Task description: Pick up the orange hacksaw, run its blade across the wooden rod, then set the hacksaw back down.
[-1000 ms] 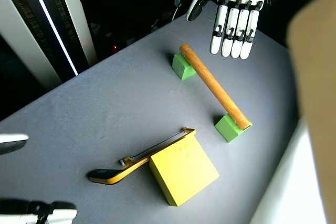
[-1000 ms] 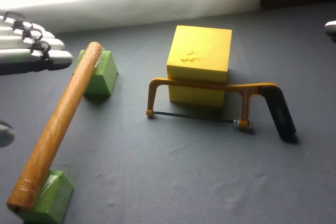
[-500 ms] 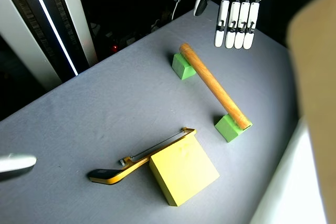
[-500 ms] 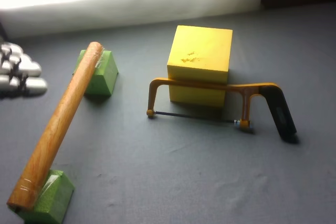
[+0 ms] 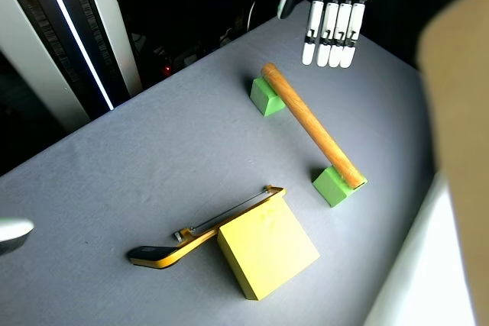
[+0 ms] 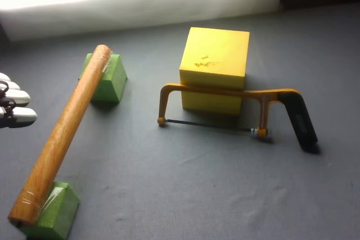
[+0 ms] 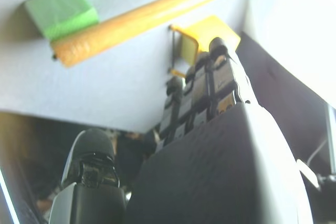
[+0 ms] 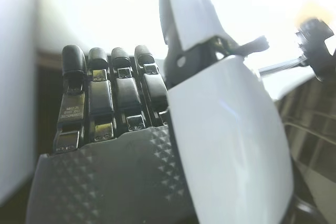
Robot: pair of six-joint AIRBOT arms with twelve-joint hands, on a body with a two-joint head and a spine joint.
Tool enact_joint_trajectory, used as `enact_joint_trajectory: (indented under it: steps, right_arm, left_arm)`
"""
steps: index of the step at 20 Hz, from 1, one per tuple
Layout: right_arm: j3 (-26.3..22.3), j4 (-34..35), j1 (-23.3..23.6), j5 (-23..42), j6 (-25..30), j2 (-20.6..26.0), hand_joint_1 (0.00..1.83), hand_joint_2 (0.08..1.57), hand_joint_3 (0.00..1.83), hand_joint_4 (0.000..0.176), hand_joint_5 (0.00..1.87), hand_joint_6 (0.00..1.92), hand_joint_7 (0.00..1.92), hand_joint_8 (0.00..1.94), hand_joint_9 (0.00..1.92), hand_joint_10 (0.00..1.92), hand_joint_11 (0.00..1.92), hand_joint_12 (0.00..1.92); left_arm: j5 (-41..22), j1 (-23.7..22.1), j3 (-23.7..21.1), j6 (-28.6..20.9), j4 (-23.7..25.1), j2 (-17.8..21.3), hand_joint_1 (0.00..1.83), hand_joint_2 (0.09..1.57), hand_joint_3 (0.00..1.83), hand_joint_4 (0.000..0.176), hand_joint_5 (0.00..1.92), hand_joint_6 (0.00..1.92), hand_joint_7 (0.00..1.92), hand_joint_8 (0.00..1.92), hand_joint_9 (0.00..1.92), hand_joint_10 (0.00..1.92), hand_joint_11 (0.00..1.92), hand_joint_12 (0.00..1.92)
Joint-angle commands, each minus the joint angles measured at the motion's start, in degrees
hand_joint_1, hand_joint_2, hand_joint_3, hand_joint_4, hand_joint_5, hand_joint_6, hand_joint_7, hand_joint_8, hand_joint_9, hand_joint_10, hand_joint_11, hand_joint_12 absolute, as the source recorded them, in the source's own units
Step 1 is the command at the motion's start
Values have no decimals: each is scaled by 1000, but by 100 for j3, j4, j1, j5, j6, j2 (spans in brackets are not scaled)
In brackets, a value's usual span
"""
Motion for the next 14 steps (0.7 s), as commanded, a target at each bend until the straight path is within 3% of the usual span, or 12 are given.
enact_joint_trajectory:
  steps: [1,4,6,8,10,13,14]
  right_arm:
    - [-40,120,72,217,-112,9,1006,1075,2,0,140,0,99,0,123,0,0,684]
    - [-165,60,-43,-51,-540,-69,1021,1063,0,0,150,4,115,6,131,3,0,685]
    - [-180,-123,-73,-205,-540,-124,1022,1062,0,0,151,3,113,2,126,0,0,668]
    - [-181,-381,-42,-418,-536,-152,1025,1072,2,0,146,2,118,2,131,4,0,687]
    - [-178,-605,-202,-285,-372,-231,1004,1072,0,0,137,4,113,3,133,4,0,675]
    - [-125,-612,-542,-5,-216,-471,1010,1083,3,0,149,6,121,4,140,4,0,696]
    - [-56,-612,-608,49,-211,-561,1010,1078,0,0,153,7,126,6,146,6,0,697]
  left_arm:
    - [-7,-30,3,-10,-247,58,65,1295,2,0,29,1,24,1,17,2,0,206]
    - [549,-72,-103,-68,-259,36,91,1289,0,0,53,6,38,4,38,6,0,241]
    - [1127,-144,-210,-62,-455,-17,127,1282,0,0,62,4,48,3,40,4,0,210]
    - [1264,-189,-228,-25,-499,-51,129,1282,0,0,73,6,57,4,44,3,0,210]
    - [1627,-189,-255,-36,-499,-64,136,1287,1,0,68,1,43,3,29,3,0,112]
    - [1986,-169,-245,-42,-424,-60,146,1289,3,0,54,1,27,1,22,0,0,117]
    - [2176,-164,-251,-42,-418,-61,158,1285,1,0,71,0,54,0,53,1,0,209]
